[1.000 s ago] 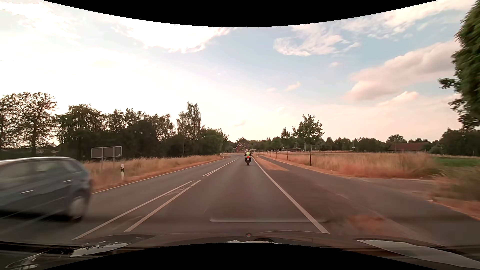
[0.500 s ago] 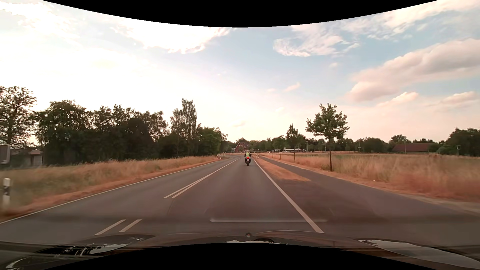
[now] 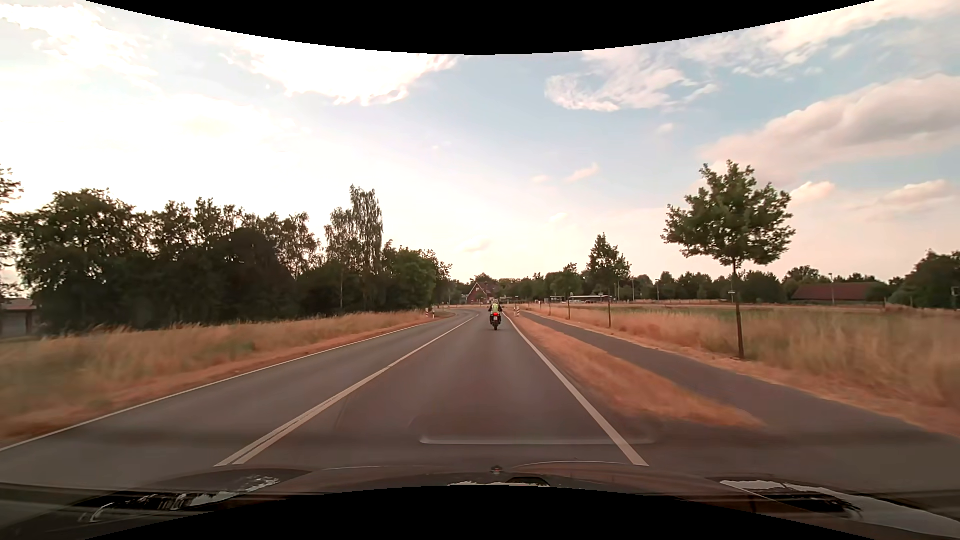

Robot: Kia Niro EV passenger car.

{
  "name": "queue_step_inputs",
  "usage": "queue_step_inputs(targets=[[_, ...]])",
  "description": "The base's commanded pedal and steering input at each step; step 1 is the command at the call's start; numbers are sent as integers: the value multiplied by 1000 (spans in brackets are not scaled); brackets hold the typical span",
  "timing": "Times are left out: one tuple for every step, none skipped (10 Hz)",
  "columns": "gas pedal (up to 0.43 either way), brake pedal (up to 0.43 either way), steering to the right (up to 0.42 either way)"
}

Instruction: Follow the waypoints while adhering to traffic rules and regulations

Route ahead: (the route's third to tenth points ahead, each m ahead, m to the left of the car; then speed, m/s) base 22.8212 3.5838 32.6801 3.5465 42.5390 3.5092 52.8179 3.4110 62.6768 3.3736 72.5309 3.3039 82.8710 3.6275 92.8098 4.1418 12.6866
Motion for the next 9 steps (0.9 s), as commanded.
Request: queue_step_inputs(targets=[[157,0,0],[157,0,0],[157,0,0],[157,0,0],[157,0,0],[157,0,0],[157,0,0],[157,0,0],[157,0,0]])
